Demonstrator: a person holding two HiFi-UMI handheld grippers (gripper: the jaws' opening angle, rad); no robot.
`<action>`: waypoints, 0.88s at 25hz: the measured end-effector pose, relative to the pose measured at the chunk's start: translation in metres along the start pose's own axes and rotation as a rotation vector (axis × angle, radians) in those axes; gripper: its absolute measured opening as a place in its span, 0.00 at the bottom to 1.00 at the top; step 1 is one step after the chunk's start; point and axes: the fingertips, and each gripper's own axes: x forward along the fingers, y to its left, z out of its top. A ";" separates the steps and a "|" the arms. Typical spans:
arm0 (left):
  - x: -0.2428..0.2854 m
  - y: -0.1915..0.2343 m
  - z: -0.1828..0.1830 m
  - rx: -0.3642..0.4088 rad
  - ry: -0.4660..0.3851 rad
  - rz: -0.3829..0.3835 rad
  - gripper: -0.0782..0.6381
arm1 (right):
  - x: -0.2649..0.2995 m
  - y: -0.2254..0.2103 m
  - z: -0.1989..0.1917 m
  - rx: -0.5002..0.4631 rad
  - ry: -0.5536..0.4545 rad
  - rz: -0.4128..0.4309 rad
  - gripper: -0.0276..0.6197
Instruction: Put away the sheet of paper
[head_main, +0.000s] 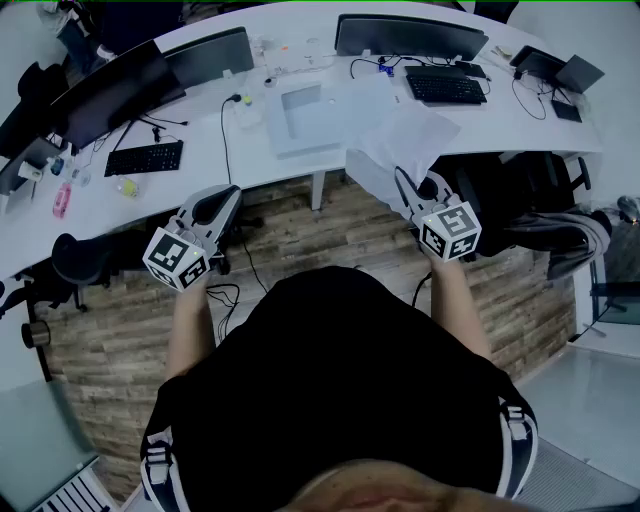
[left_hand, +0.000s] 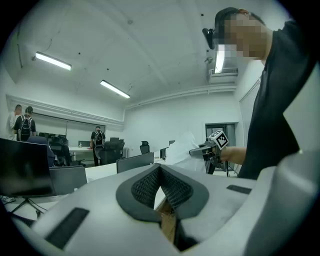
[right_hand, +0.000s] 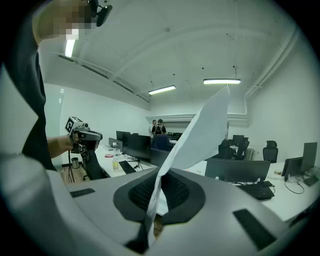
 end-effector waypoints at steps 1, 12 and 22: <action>-0.001 0.001 -0.001 -0.004 0.001 0.000 0.14 | 0.001 0.001 -0.001 0.000 0.001 -0.002 0.07; -0.019 0.020 -0.011 -0.011 0.013 -0.014 0.14 | 0.021 0.017 -0.008 0.022 0.017 -0.011 0.07; -0.018 0.038 -0.017 -0.017 0.024 -0.004 0.14 | 0.042 -0.001 -0.012 0.063 0.031 -0.046 0.07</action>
